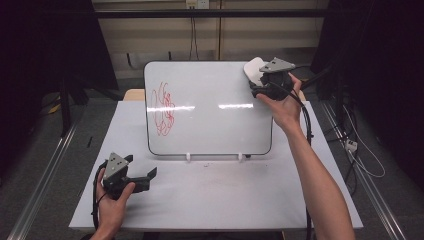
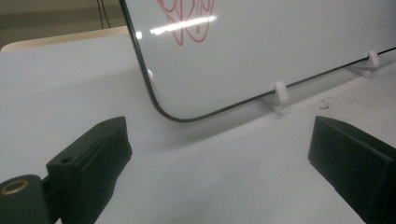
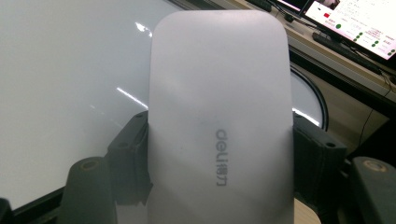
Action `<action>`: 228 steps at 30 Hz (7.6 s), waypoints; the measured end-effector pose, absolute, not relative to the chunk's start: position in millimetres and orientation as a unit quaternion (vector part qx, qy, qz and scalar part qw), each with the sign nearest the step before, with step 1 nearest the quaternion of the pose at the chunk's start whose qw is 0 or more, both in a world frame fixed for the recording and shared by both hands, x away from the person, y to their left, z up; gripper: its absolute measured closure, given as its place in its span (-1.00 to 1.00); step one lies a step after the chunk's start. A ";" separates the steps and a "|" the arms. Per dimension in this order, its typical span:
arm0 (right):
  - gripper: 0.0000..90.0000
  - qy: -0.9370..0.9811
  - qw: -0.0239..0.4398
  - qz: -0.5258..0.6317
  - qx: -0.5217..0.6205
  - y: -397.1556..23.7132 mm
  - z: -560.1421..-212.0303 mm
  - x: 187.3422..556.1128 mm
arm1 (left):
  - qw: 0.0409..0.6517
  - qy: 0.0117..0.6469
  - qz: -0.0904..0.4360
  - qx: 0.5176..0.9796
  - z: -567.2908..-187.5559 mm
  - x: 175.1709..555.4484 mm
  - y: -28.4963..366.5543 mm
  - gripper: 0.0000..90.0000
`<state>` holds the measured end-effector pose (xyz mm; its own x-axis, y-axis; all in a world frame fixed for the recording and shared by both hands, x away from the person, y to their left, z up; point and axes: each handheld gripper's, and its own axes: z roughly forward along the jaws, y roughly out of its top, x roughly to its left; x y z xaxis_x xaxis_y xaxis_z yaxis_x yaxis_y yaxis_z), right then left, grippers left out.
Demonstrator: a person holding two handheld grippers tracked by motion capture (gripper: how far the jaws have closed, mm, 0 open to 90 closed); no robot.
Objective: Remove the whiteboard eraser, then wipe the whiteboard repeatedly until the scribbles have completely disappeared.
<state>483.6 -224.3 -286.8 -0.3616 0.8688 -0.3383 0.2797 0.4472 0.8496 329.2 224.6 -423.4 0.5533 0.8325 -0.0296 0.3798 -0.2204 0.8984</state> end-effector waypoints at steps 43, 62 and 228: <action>-0.29 0.733 0.397 0.415 0.365 -223.8 -300.7 438.3 | 0.473 0.415 0.234 0.741 -425.9 329.5 227.4 -0.88; -0.29 0.740 0.389 0.434 0.336 -205.7 -307.5 417.3 | 0.473 0.413 0.236 0.742 -424.8 329.4 227.3 -0.88; -0.32 0.804 0.414 0.358 0.233 -11.4 -318.7 485.2 | 0.475 0.412 0.234 0.741 -423.0 330.3 233.2 -0.89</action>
